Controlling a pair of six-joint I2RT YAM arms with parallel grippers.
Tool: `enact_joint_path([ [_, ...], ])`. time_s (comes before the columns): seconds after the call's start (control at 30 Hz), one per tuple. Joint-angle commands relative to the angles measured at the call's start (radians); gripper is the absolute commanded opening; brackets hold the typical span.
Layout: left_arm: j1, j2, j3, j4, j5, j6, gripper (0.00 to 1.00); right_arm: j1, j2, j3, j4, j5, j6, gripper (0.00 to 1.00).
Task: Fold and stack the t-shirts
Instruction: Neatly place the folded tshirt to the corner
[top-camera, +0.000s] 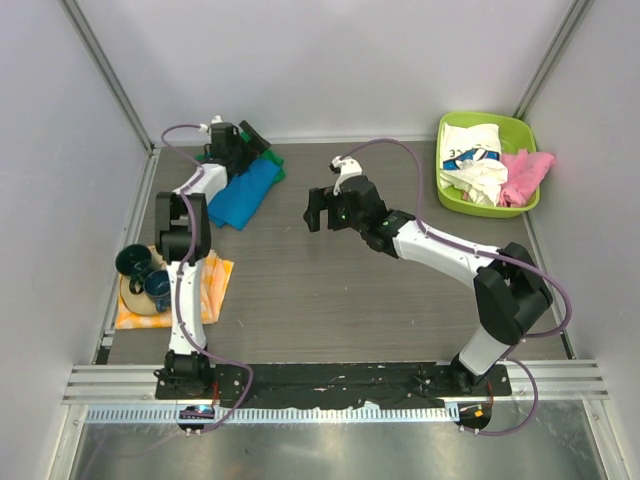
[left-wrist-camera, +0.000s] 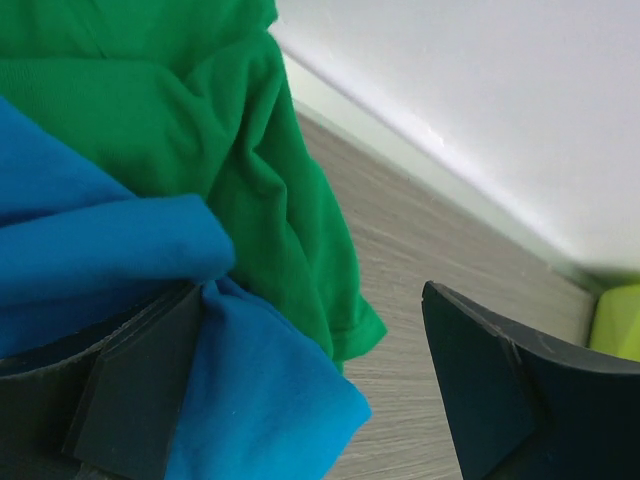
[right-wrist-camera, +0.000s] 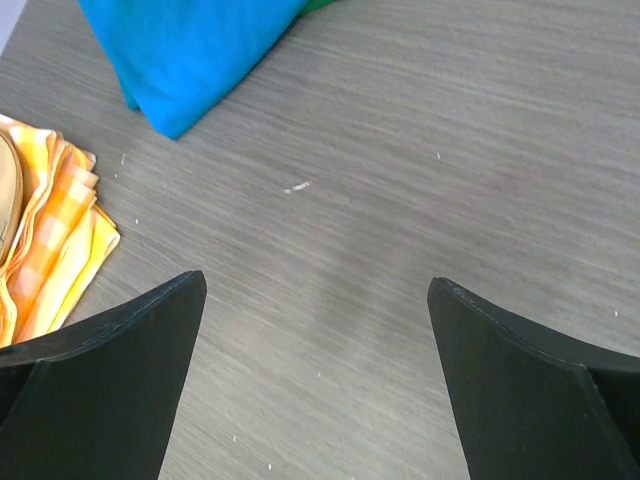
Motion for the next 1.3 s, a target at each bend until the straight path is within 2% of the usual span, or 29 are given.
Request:
enact_joint_path([
  [0.0,-0.052,0.073,0.052,-0.107,0.052,0.077,0.94,0.004,-0.110,-0.045,0.042,-0.003,0.017,1.00],
  [0.23,-0.098,0.064,-0.054,-0.060,0.099,0.108,0.93,0.004,-0.176,-0.102,0.037,-0.010,0.026,1.00],
  [0.43,-0.180,-0.007,-0.226,0.095,0.151,0.095,0.92,0.005,-0.199,-0.117,0.022,-0.012,0.028,1.00],
  [0.67,-0.233,-0.042,-0.211,0.112,0.255,0.106,0.93,0.005,-0.231,-0.147,0.020,0.000,0.029,1.00],
  [0.77,-0.232,-0.085,-0.171,0.068,0.272,0.129,0.96,0.005,-0.242,-0.156,0.022,0.002,0.026,1.00],
  [0.9,-0.218,-0.226,-0.185,0.056,0.268,0.115,1.00,0.005,-0.285,-0.188,0.039,0.006,0.017,1.00],
  [0.97,-0.210,-0.275,-0.183,-0.001,0.227,0.109,1.00,0.005,-0.291,-0.196,0.036,0.008,0.008,1.00],
  [1.17,-0.193,-0.418,-0.148,-0.378,0.026,0.146,1.00,0.004,-0.322,-0.240,0.034,0.008,0.003,1.00],
  [1.27,-0.183,-0.499,-0.232,-0.501,-0.051,0.138,1.00,0.005,-0.291,-0.231,-0.006,-0.001,-0.003,1.00],
])
